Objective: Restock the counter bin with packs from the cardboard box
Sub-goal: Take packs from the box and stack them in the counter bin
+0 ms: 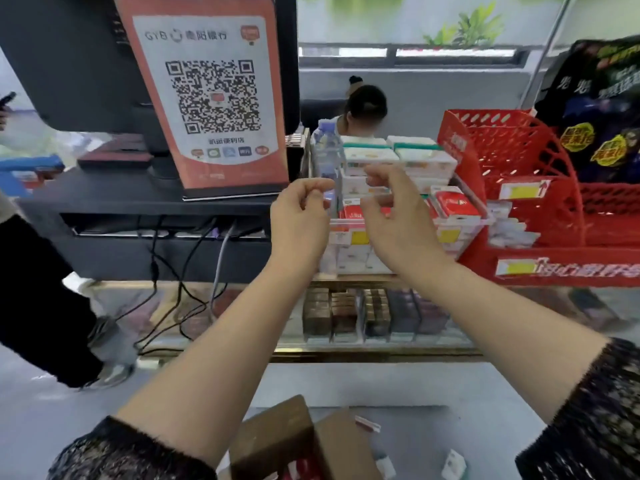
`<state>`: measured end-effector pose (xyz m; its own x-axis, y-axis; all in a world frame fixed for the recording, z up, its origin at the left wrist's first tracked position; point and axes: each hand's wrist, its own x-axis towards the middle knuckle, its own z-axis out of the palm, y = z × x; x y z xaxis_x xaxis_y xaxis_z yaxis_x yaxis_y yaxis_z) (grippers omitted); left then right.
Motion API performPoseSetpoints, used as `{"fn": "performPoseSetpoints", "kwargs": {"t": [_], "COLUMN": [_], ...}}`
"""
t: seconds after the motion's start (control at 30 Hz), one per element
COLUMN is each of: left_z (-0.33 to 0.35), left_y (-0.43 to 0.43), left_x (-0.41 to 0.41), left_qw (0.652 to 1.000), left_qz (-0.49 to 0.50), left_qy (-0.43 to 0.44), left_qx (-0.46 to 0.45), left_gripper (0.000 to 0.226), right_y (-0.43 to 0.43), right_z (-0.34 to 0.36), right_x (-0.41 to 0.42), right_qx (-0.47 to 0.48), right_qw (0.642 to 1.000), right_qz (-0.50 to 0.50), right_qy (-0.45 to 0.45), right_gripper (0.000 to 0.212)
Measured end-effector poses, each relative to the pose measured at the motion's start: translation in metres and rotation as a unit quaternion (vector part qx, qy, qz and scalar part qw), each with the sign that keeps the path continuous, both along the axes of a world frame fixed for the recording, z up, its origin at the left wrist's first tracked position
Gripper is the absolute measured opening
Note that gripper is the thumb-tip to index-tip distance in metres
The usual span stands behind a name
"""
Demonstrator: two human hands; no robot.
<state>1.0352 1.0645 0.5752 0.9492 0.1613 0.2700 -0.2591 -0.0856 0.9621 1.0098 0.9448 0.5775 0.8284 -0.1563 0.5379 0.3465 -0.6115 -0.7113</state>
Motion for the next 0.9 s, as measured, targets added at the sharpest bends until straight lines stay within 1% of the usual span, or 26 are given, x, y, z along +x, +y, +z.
{"fn": "performPoseSetpoints", "kwargs": {"t": [0.1,0.2,0.27,0.37,0.43,0.5,0.6,0.7,0.77,0.83,0.9], "left_z": [-0.015,-0.03,-0.05,-0.098,-0.14,-0.189,-0.269,-0.349,-0.404,-0.458,-0.513], "left_y": [0.022,0.044,0.053,0.058,0.057,0.053,0.05,0.051,0.056,0.063,0.071], "left_x": [-0.012,-0.032,-0.049,-0.079,-0.099,-0.116,-0.137,-0.15,-0.152,-0.15,-0.145], "left_qw": [0.999,0.995,0.993,0.988,0.981,0.97,0.955,0.936,0.925,0.908,0.891], "left_qz": [0.032,0.068,0.098,0.124,0.139,0.157,0.17,0.157,0.156,0.157,0.158], "left_qy": [0.029,0.056,0.062,0.074,0.106,0.157,0.235,0.305,0.337,0.378,0.415], "left_qx": [-0.023,-0.039,-0.013,0.047,0.083,0.097,0.068,0.083,0.084,0.09,0.094], "left_gripper": [0.032,0.029,0.027,0.021,0.024,0.027,0.031,0.04,0.037,0.028,0.024], "right_y": [0.021,0.041,0.05,0.059,0.061,0.061,0.056,0.053,0.053,0.055,0.06], "right_z": [-0.008,-0.023,-0.044,-0.097,-0.143,-0.191,-0.268,-0.346,-0.396,-0.445,-0.493], "right_x": [-0.002,-0.003,-0.009,-0.029,-0.049,-0.067,-0.09,-0.102,-0.104,-0.104,-0.105], "right_qx": [0.052,0.149,0.216,0.226,0.236,0.228,0.227,0.231,0.237,0.245,0.258], "right_qw": [0.996,0.978,0.958,0.945,0.93,0.919,0.9,0.883,0.869,0.856,0.842], "right_qz": [0.05,0.082,0.112,0.143,0.163,0.171,0.17,0.149,0.131,0.107,0.09], "right_qy": [0.053,0.117,0.149,0.189,0.228,0.272,0.331,0.38,0.414,0.442,0.466], "right_gripper": [0.037,0.036,0.029,0.023,0.029,0.036,0.035,0.03,0.026,0.027,0.028]}}
